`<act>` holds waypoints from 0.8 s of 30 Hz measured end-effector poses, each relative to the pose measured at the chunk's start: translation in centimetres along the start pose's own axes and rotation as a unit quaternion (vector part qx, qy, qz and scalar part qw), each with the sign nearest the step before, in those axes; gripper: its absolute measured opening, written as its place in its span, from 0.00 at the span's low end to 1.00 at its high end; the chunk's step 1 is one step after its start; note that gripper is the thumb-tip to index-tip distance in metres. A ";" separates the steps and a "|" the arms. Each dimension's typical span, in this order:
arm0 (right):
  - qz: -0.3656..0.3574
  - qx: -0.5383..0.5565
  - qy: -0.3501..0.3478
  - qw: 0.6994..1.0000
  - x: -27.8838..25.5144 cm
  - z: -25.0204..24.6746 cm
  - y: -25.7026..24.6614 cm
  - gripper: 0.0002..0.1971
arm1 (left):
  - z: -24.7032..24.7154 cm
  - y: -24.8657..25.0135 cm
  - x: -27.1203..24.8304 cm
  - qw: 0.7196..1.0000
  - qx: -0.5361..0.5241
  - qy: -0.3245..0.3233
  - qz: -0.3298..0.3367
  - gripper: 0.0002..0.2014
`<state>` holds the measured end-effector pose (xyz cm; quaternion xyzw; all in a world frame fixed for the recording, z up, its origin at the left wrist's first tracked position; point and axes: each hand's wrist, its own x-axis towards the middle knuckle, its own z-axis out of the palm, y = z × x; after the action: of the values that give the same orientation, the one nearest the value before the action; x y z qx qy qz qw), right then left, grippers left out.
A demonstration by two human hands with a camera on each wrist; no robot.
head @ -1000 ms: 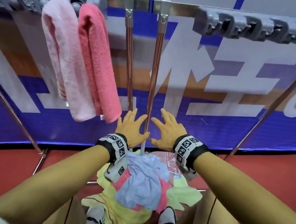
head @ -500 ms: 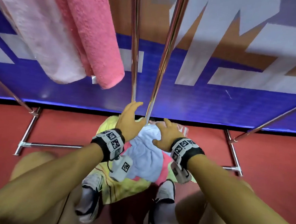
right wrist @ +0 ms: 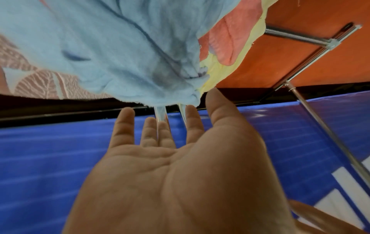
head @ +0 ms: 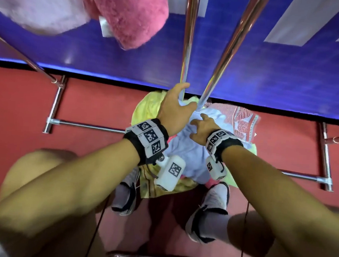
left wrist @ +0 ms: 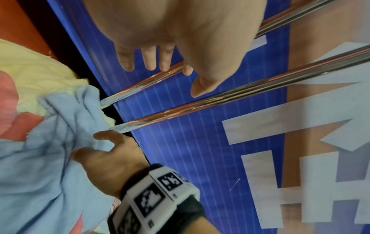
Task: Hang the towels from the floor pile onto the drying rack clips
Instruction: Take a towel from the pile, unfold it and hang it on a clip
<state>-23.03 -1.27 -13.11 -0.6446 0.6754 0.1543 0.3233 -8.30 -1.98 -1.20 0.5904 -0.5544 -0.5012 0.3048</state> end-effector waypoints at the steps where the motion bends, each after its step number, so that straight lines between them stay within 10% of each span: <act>1: 0.007 -0.008 -0.004 1.000 0.9 0.3 -0.2 0.31 | 0.1 -0.2 0.2 1.000 -0.007 0.005 -0.008 0.24; 8: 0.057 0.002 -0.049 0.997 6.1 4.6 1.1 0.25 | -0.9 0.1 1.8 0.995 -0.074 0.049 -0.043 0.20; 14: -0.009 0.110 0.105 0.988 1.0 1.1 -1.6 0.07 | -2.0 0.7 2.1 0.989 -0.100 0.072 -0.077 0.22; 24: -0.273 0.474 0.233 0.804 -14.3 -11.3 -5.2 0.15 | -3.0 3.3 -3.5 0.985 -0.087 -0.084 -0.123 0.03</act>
<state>-21.25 2.01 5.46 -0.5856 0.5157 -0.4340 0.4504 -6.26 0.19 3.63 0.5808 -0.4561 -0.6289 0.2432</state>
